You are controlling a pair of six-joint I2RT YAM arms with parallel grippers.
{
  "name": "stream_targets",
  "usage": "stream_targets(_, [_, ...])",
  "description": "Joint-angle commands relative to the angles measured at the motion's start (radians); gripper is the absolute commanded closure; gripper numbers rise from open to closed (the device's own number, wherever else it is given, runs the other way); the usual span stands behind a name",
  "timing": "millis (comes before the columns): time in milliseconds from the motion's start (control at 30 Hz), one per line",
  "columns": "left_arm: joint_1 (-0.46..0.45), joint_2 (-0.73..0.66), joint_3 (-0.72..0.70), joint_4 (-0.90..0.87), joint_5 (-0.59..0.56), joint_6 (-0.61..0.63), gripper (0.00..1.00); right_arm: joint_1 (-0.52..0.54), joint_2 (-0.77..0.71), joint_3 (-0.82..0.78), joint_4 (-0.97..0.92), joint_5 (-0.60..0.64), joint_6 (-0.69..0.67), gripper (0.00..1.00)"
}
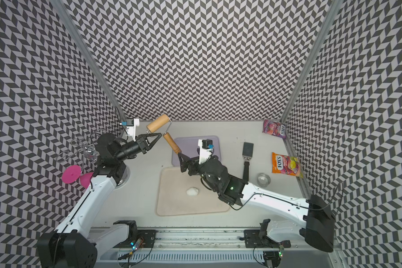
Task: Roll out the dumpling wrappers from the dough
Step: Pick up the rolling pin from the center of the board.
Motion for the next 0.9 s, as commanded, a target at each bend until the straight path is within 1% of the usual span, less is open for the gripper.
stream_targets(0, [0.021, -0.015, -0.05, 0.233, -0.017, -0.226, 1.0, -0.096, -0.023, -0.047, 0.203, -0.281, 0.29, 0.03])
stream_targets(100, [0.036, -0.001, -0.088, 0.335, -0.022, -0.388, 1.0, -0.182, 0.021, -0.102, 0.358, -0.466, 0.492, 0.04])
stream_targets(133, [0.037, 0.004, -0.095, 0.359, -0.026, -0.432, 1.0, -0.195, 0.037, -0.113, 0.415, -0.501, 0.534, 0.05])
stream_targets(233, [0.037, 0.011, -0.108, 0.401, -0.037, -0.521, 1.0, -0.215, 0.098, -0.126, 0.535, -0.577, 0.613, 0.06])
stream_targets(300, [0.038, 0.01, -0.115, 0.425, -0.041, -0.55, 1.0, -0.223, 0.134, -0.117, 0.573, -0.619, 0.642, 0.07])
stream_targets(400, [0.039, 0.009, -0.126, 0.453, -0.04, -0.59, 1.0, -0.229, 0.183, -0.103, 0.628, -0.667, 0.663, 0.09])
stream_targets(600, [0.039, 0.014, -0.137, 0.443, -0.05, -0.615, 1.0, -0.234, 0.311, -0.085, 0.86, -0.733, 0.748, 0.15])
stream_targets(667, [0.039, 0.015, -0.136, 0.438, -0.049, -0.617, 1.0, -0.234, 0.361, -0.061, 0.904, -0.753, 0.768, 0.18])
stream_targets(800, [0.041, 0.016, -0.137, 0.425, -0.051, -0.611, 1.0, -0.236, 0.431, -0.013, 0.963, -0.754, 0.784, 0.27])
stream_targets(867, [0.042, 0.015, -0.138, 0.419, -0.051, -0.607, 1.0, -0.236, 0.451, 0.02, 0.96, -0.758, 0.771, 0.28])
